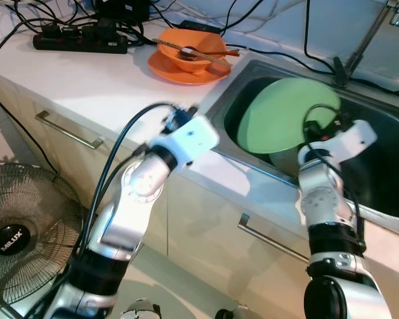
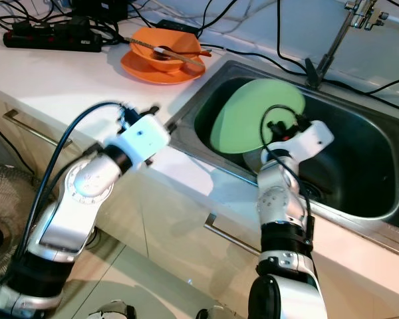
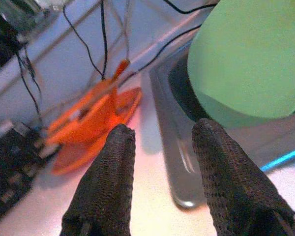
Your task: Kitchen organization
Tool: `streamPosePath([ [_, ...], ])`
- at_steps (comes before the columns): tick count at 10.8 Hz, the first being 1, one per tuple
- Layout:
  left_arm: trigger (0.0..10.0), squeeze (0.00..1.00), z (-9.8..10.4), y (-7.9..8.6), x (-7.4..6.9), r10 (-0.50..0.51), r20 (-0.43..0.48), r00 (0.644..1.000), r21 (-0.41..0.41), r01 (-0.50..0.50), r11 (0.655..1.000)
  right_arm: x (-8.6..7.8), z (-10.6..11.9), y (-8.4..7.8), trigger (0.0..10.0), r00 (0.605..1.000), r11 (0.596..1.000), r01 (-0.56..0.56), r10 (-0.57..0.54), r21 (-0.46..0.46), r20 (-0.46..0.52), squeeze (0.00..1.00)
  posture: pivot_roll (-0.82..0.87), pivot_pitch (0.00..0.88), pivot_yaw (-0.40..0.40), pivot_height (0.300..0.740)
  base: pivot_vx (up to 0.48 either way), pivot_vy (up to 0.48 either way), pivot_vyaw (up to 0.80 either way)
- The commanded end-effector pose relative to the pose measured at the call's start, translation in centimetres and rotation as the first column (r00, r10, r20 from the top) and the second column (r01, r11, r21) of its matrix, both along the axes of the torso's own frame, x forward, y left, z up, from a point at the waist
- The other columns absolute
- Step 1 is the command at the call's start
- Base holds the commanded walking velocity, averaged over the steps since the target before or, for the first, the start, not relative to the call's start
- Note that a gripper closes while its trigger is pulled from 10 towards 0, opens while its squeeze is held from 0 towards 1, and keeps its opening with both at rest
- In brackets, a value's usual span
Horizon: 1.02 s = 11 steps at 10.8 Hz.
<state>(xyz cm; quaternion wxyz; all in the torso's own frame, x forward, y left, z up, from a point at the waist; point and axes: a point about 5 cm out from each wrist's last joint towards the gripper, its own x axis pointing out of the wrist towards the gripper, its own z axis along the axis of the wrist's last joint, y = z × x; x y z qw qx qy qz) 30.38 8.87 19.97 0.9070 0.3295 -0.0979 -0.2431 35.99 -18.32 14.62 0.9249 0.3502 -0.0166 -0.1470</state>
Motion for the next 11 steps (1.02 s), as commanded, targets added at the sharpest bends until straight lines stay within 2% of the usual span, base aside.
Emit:
streamPosePath([
  [1, 10.0, 0.00, 0.4, -0.1, -0.2, -0.011, -0.007, 1.000, -0.042, 0.010, 0.999, 0.4, 1.0, 0.3, 10.0, 0.999, 1.000, -0.010, 0.012, -0.025, 0.049, 0.00, 0.10, 0.061, -0.094, 0.719, 0.000, 0.000, 0.00],
  [6, 10.0, 0.00, 0.5, -0.4, -0.4, -0.012, -0.028, 1.000, -0.067, 0.010, 0.998, 0.5, -0.6, 1.6, 10.0, 0.998, 0.998, -0.057, 0.057, -0.041, -0.003, 0.02, 0.11, 0.067, -0.096, 0.719, 0.000, 0.000, 0.00],
  [7, 10.0, 0.00, 0.5, -0.4, -0.4, -0.011, -0.030, 1.000, -0.068, 0.009, 0.998, 0.5, -0.6, 1.7, 10.0, 0.998, 0.997, -0.064, 0.064, -0.042, -0.001, 0.95, 0.11, 0.067, -0.095, 0.719, 0.000, 0.000, 0.00],
  [8, 10.0, 0.00, 0.4, -0.4, -0.4, -0.009, -0.034, 0.999, -0.069, 0.006, 0.998, 0.6, -0.7, 1.8, 10.0, 0.998, 0.997, -0.066, 0.065, -0.048, -0.005, 1.00, 0.11, 0.067, -0.094, 0.719, 0.000, 0.000, 0.00],
  [9, 10.0, 0.00, 0.4, -0.3, -0.4, -0.008, -0.038, 0.999, -0.067, 0.005, 0.998, 0.6, -0.8, 1.9, 10.0, 0.998, 0.996, -0.067, 0.066, -0.054, -0.012, 0.52, 0.11, 0.067, -0.095, 0.719, 0.000, 0.000, 0.00],
  [10, 10.0, 0.00, 0.4, -0.3, -0.4, -0.007, -0.039, 0.999, -0.067, 0.005, 0.998, 0.6, -0.8, 1.9, 10.0, 0.998, 0.996, -0.067, 0.066, -0.055, -0.013, 0.52, 0.11, 0.067, -0.095, 0.719, 0.000, 0.000, 0.00],
  [11, 10.0, 0.00, 0.3, -0.3, -0.5, -0.005, -0.042, 0.999, -0.065, 0.003, 0.998, 0.6, -0.9, 2.0, 10.0, 0.998, 0.996, -0.069, 0.068, -0.056, -0.017, 0.00, 0.11, 0.068, -0.095, 0.719, 0.000, 0.000, 0.00],
])
